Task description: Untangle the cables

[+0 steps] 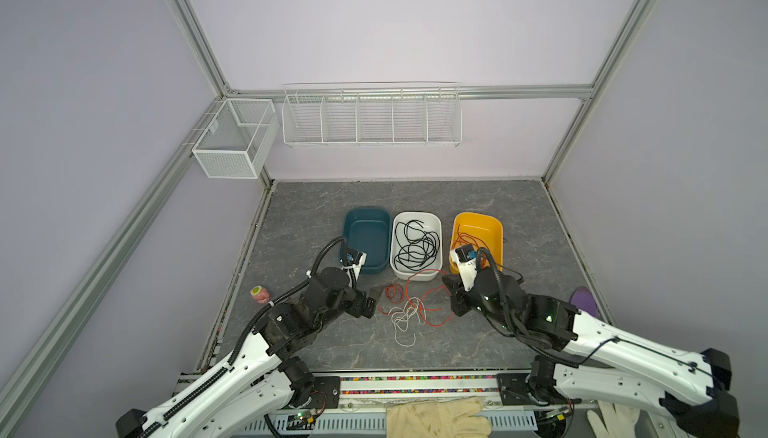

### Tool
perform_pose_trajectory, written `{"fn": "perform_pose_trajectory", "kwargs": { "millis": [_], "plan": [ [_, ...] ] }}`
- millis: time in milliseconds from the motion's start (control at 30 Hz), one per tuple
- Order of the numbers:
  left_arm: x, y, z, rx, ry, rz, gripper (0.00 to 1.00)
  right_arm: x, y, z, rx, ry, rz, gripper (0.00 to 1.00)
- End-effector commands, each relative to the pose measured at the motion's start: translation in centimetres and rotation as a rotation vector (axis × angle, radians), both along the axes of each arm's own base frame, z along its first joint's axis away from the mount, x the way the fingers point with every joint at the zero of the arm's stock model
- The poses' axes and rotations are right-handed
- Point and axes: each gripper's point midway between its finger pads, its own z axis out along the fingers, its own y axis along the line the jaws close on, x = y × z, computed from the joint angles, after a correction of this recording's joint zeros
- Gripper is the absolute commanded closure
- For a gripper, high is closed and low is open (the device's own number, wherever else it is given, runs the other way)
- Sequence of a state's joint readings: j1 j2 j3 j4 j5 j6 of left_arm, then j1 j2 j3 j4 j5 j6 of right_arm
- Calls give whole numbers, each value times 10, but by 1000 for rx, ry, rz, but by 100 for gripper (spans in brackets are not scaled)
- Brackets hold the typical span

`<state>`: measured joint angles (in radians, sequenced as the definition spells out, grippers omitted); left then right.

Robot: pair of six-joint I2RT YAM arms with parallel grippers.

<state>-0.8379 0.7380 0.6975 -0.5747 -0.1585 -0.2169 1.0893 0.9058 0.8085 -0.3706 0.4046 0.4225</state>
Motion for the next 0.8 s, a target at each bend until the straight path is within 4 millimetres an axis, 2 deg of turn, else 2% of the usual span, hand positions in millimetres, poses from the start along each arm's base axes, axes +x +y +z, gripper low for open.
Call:
{"fn": "perform_pose_trajectory", "kwargs": {
  "millis": [0, 200, 400, 567, 767],
  "plan": [
    [-2, 0, -4, 3, 17, -6, 1, -1, -8, 23, 5, -55, 1, 93],
    [-8, -8, 3, -38, 21, -57, 1, -1, -6, 48, 96, -92, -4, 93],
    [-43, -43, 25, -209, -8, -333, 1, 7, -7, 74, 124, -120, -46, 93],
    [-63, -52, 42, -302, -146, -494, 1, 5, -2, 91, 162, -120, -19, 93],
    [-64, -59, 45, -276, -223, -559, 0, 0, 6, 100, 178, -104, 23, 93]
  ]
}}
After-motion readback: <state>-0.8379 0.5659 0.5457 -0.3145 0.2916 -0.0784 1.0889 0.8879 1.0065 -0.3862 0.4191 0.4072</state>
